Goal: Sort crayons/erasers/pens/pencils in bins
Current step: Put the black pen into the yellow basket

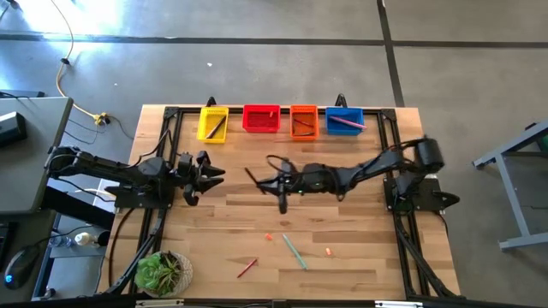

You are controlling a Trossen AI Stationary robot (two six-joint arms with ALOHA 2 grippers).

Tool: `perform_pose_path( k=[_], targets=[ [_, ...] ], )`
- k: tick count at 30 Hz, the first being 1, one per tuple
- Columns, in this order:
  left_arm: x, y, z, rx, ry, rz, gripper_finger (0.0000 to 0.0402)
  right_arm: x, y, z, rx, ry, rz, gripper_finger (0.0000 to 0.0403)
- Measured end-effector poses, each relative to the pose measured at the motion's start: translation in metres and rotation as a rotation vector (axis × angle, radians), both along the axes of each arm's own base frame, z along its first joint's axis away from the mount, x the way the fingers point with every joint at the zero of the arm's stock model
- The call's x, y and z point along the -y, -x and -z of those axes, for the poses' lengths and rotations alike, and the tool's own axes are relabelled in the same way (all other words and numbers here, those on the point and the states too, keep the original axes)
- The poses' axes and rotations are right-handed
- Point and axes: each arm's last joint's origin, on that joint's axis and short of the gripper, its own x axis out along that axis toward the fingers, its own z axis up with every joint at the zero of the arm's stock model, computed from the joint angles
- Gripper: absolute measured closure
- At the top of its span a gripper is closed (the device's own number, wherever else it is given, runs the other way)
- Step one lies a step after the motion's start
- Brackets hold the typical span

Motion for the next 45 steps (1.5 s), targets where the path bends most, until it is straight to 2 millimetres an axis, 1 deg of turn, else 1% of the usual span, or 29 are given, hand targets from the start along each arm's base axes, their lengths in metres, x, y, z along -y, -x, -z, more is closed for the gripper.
perform_pose_path(
  k=[3,7,9,12,15,19,25,30,33,36,41,43,45],
  targets=[
    [0.001,0.001,-0.003,0.032,-0.007,0.033,0.0261,-0.001,-0.025,0.005,0.018,0.012,-0.030,0.0391],
    [0.001,0.001,-0.005,0.052,-0.013,0.054,0.0261,-0.001,-0.051,-0.004,0.073,0.008,-0.077,0.0391],
    [0.001,0.001,-0.005,0.051,-0.022,0.051,0.0261,0.000,-0.057,-0.007,0.083,0.007,-0.094,0.0391],
    [0.001,0.001,-0.005,0.048,-0.044,0.041,0.0261,0.004,-0.060,-0.012,0.103,0.013,-0.108,0.0391],
    [0.001,0.001,-0.007,0.069,-0.076,0.033,0.0256,0.010,-0.060,-0.012,0.099,-0.013,-0.113,0.0391],
    [0.001,-0.002,-0.013,0.072,-0.091,0.036,0.0231,0.015,-0.060,-0.011,0.084,0.001,-0.102,0.0391],
    [0.001,-0.014,-0.025,0.051,-0.119,0.031,0.0185,0.020,-0.060,-0.012,0.102,0.013,-0.109,0.0391],
    [0.000,-0.028,-0.035,0.029,-0.188,-0.001,0.0182,0.021,-0.060,-0.012,0.105,0.036,-0.110,0.0391],
    [0.000,-0.035,-0.041,0.027,-0.234,0.015,0.0196,0.021,-0.060,-0.013,0.107,0.038,-0.112,0.0391],
    [0.000,-0.040,-0.046,0.022,-0.275,0.009,0.0224,0.021,-0.060,-0.013,0.108,0.044,-0.114,0.0391],
    [0.000,-0.044,-0.053,0.032,-0.327,0.007,0.0291,0.020,-0.060,-0.013,0.111,0.045,-0.119,0.0389],
    [0.000,-0.045,-0.056,0.039,-0.341,0.004,0.0323,0.020,-0.060,-0.013,0.111,0.038,-0.124,0.0381],
    [0.000,-0.045,-0.059,0.047,-0.358,-0.001,0.0355,0.020,-0.060,-0.013,0.109,0.042,-0.124,0.0365]
  ],
)
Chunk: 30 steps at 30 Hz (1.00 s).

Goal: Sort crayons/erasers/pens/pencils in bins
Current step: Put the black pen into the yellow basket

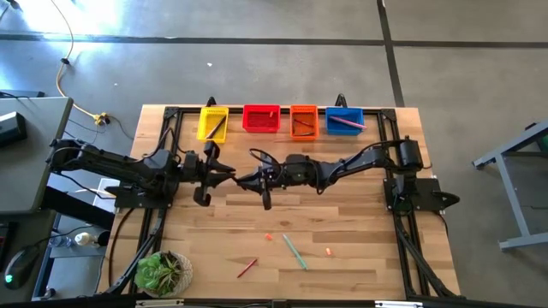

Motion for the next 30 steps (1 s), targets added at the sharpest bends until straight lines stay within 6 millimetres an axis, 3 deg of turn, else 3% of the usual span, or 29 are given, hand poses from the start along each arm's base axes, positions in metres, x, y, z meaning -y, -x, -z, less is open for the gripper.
perform_pose_path(
  k=[3,10,17,23,30],
  targets=[
    [0.000,-0.001,-0.003,0.006,-0.021,0.002,0.0388,0.001,0.000,0.000,-0.005,-0.005,0.010,0.0326],
    [-0.007,-0.006,-0.015,-0.046,-0.045,-0.040,0.0391,0.003,0.000,0.005,-0.048,-0.004,0.045,0.0227],
    [-0.027,-0.012,-0.035,-0.229,-0.101,-0.208,0.0392,0.009,0.001,0.015,-0.149,0.054,0.117,0.0179],
    [-0.055,-0.006,-0.045,-0.365,-0.071,-0.396,0.0392,0.008,0.004,0.027,-0.280,0.103,0.165,0.0194],
    [-0.096,0.014,-0.031,-0.509,0.065,-0.631,0.0392,0.003,0.005,0.032,-0.332,0.141,0.172,0.0289]
  ],
)
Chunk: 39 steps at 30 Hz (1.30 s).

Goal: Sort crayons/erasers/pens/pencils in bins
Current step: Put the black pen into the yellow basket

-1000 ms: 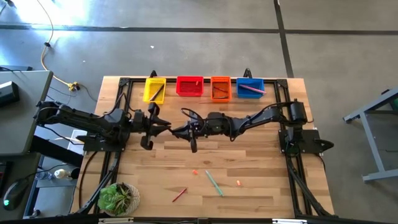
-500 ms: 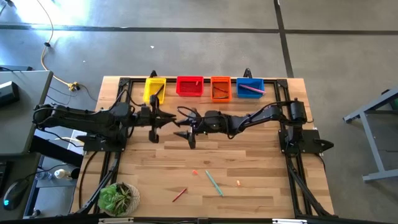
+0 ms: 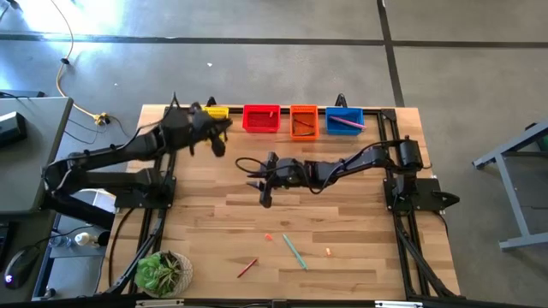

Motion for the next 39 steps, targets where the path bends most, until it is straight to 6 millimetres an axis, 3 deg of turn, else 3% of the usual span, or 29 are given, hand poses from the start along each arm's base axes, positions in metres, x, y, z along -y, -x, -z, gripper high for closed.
perform_pose_path(
  k=[7,17,26,34,39],
  targets=[
    [-0.047,0.013,0.027,-0.111,0.124,-0.173,0.0392,0.000,0.000,0.000,-0.006,0.020,0.000,0.0391],
    [-0.089,0.017,0.066,-0.232,0.228,-0.319,0.0391,-0.004,0.000,0.000,-0.001,0.022,-0.006,0.0395],
    [-0.093,0.015,0.066,-0.212,0.271,-0.369,0.0385,-0.004,0.000,0.000,-0.001,0.029,-0.007,0.0402],
    [-0.092,0.010,0.059,-0.220,0.284,-0.363,0.0322,-0.004,0.000,0.000,-0.001,0.026,-0.014,0.0403],
    [-0.093,0.010,0.059,-0.225,0.279,-0.365,0.0308,-0.006,0.003,-0.003,-0.022,0.019,-0.016,0.0403]
  ],
)
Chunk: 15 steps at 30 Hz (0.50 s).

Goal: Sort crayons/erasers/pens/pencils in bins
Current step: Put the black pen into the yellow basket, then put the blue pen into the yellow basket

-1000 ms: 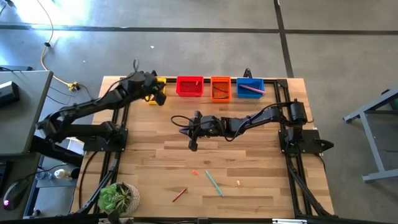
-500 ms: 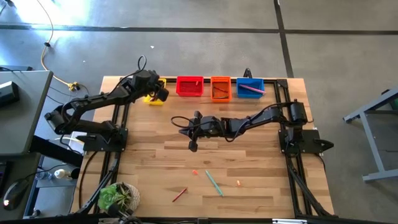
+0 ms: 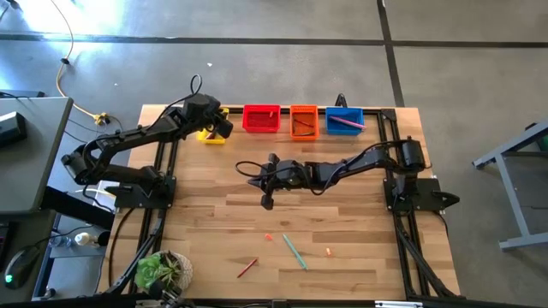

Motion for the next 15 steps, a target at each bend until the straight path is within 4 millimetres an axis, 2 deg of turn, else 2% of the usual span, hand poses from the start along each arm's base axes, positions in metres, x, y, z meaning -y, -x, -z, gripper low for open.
perform_pose_path(
  k=[4,7,11,15],
  targets=[
    [0.006,0.001,-0.011,0.006,-0.062,0.058,0.0328,-0.007,0.012,-0.015,-0.060,-0.022,-0.005,0.0403],
    [0.023,0.000,-0.017,0.102,-0.113,0.166,0.0357,-0.015,0.026,-0.026,-0.150,-0.086,0.024,0.0403],
    [0.055,-0.002,-0.007,0.294,-0.155,0.332,0.0395,-0.038,0.047,-0.025,-0.307,-0.161,0.118,0.0403],
    [0.089,-0.002,0.006,0.466,-0.245,0.498,0.0395,-0.068,0.063,-0.017,-0.425,-0.275,0.179,0.0403]
  ],
)
